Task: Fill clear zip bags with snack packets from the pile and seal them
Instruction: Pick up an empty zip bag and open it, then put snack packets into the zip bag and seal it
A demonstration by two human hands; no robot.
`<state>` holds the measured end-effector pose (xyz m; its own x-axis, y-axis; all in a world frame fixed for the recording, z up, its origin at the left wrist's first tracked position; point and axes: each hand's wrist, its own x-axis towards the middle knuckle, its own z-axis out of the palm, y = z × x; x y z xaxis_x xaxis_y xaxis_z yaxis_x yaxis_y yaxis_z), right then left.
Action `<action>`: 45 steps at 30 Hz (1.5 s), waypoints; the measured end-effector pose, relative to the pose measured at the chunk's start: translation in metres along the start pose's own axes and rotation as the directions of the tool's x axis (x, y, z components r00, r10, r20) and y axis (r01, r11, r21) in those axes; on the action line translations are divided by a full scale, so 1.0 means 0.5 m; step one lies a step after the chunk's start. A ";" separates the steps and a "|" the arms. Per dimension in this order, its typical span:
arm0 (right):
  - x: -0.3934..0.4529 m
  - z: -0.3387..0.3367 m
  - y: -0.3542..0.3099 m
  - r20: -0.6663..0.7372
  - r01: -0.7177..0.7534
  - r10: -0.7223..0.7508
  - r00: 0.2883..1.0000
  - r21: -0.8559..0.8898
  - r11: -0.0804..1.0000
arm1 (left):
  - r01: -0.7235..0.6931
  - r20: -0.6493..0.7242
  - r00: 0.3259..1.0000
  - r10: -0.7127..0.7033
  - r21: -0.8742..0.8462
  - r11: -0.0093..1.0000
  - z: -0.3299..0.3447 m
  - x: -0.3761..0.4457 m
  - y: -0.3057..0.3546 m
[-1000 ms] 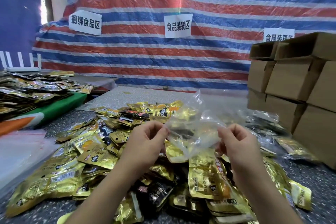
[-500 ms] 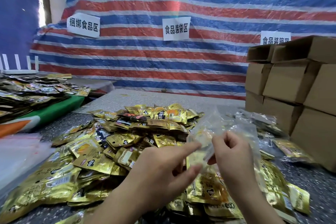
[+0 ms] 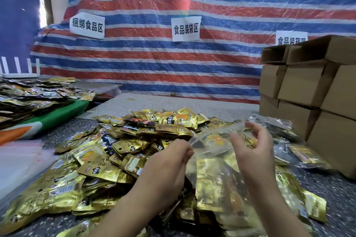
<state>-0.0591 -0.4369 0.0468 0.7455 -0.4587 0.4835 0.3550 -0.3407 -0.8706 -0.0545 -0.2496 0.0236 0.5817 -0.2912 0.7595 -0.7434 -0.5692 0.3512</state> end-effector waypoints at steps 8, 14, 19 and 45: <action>0.003 -0.005 0.001 0.313 -0.085 0.049 0.949 0.102 0.991 | 0.084 -0.121 0.985 -0.123 -0.288 0.954 -0.023 0.020 -0.026; -0.004 0.003 -0.001 0.303 -0.086 0.079 0.950 0.009 0.996 | 0.213 0.097 0.976 -0.195 -0.247 0.945 -0.031 0.021 -0.057; 0.001 -0.002 0.004 0.295 -0.145 0.123 0.948 0.054 0.988 | 0.253 0.229 0.946 -0.230 -0.074 0.965 -0.029 0.020 -0.072; 0.169 0.226 -0.064 0.821 0.657 0.197 0.537 -0.553 0.512 | 0.118 -0.065 0.990 -0.123 -0.080 0.990 -0.023 0.015 -0.090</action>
<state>0.0565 -0.3721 0.1051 0.9327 0.3604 0.0134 0.3603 -0.9296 -0.0779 -0.0202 -0.2173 0.0197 0.6461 -0.1684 0.7445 -0.6939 -0.5358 0.4810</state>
